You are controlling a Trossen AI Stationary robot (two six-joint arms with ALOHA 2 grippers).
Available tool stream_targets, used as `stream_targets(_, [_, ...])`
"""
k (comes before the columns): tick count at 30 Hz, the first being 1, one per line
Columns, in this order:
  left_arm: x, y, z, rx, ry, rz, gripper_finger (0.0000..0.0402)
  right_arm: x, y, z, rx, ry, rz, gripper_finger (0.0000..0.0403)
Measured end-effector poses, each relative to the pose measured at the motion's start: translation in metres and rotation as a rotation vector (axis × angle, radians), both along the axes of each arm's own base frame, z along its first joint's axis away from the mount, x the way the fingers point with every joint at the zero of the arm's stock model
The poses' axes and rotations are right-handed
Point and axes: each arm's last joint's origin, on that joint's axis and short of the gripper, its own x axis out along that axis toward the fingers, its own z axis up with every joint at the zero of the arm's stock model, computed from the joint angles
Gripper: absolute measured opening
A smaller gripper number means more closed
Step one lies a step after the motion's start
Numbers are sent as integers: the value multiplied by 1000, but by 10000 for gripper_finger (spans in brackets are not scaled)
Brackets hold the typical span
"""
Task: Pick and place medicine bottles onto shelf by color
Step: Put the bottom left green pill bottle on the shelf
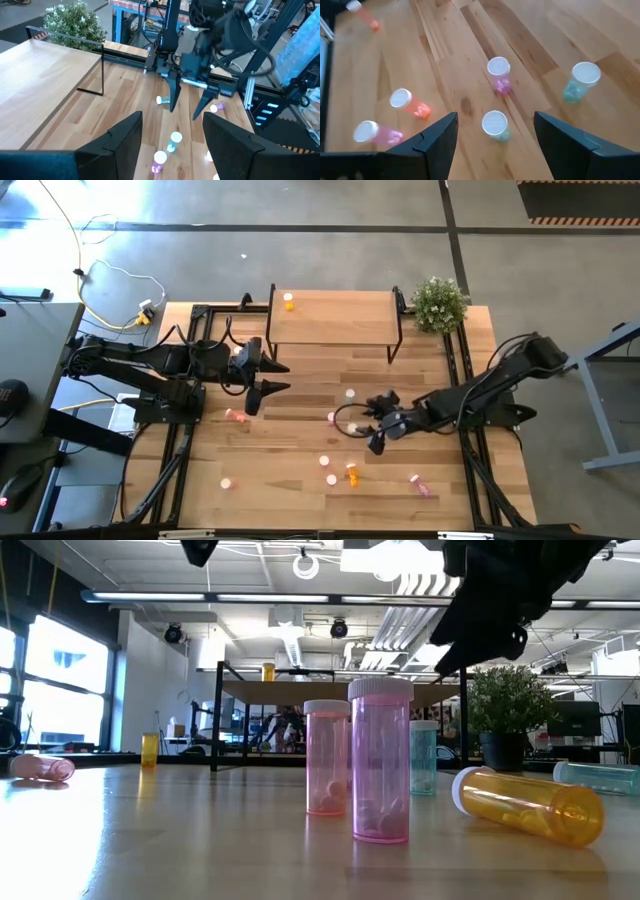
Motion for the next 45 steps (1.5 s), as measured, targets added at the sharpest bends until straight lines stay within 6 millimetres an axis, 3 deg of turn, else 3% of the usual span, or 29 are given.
stream_targets(19, [-1, 0, -3, -1, 38, -3, 197, 28, 11, -53, -78, 74, 34, 250])
stream_targets(24, [-1, 0, -4, -1, 38, -4, 197, 31, 12, -61, -83, 84, 35, 219])
stream_targets(36, [-1, 0, -5, -2, 49, -3, 197, 31, 12, -61, -76, 81, 28, 107])
stream_targets(45, [-2, 0, -5, -3, 57, 0, 197, 30, 12, -49, -16, 30, -10, 108])
